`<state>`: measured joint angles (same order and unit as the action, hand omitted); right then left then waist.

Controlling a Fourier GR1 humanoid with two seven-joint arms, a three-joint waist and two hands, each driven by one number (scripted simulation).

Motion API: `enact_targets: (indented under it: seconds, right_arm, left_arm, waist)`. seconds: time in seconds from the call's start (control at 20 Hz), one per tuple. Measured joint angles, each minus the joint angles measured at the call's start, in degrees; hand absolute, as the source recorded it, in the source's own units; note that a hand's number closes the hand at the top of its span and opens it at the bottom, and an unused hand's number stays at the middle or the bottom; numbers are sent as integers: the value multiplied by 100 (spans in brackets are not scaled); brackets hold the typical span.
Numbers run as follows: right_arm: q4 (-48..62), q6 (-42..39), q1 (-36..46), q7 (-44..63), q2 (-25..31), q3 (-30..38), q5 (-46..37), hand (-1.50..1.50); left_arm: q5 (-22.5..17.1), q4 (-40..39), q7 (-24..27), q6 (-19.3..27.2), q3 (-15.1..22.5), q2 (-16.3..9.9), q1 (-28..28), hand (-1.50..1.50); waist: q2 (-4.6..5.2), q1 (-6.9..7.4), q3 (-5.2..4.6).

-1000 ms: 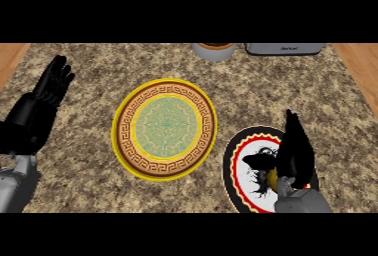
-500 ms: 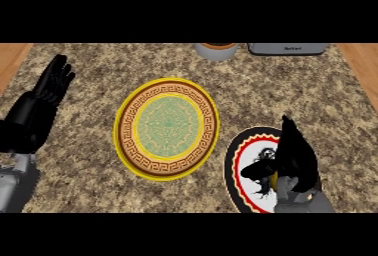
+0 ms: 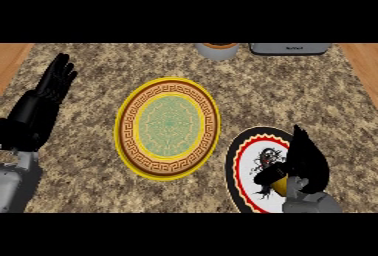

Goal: Pick the lemon from the plate and place it in the plate

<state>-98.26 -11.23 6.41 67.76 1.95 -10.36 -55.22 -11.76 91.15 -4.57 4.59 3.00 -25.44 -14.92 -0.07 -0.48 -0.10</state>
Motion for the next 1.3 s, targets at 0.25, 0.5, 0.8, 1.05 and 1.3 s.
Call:
enact_targets:
  seconds: [0.25, 0.5, 0.8, 1.05, 1.3]
  right_arm:
    - [110, -77, -216, -18, -96, 128, -81, -150]
    - [196, -112, -406, -99, -131, 180, 3, -150]
    - [271, -144, -671, -279, -156, 296, 99, -150]
    - [612, -119, -708, -379, -170, 386, 17, 150]
    - [928, 268, -489, -714, -48, 424, -596, 150]
  left_arm:
    - [37, -22, 20, -36, -23, 67, 10, 0]
    - [74, 52, -41, -88, -72, 108, -16, 0]
    - [199, 94, 26, -134, -105, 186, 100, 0]
    - [236, 108, -65, -141, -113, 294, 14, 0]
    - [314, 40, -11, -254, -214, 337, 17, 0]
  waist:
    - [3, 27, 4]
    - [3, 41, 7]
    - [4, 41, 7]
    - [-2, 49, -2]
    - [-20, 48, -27]
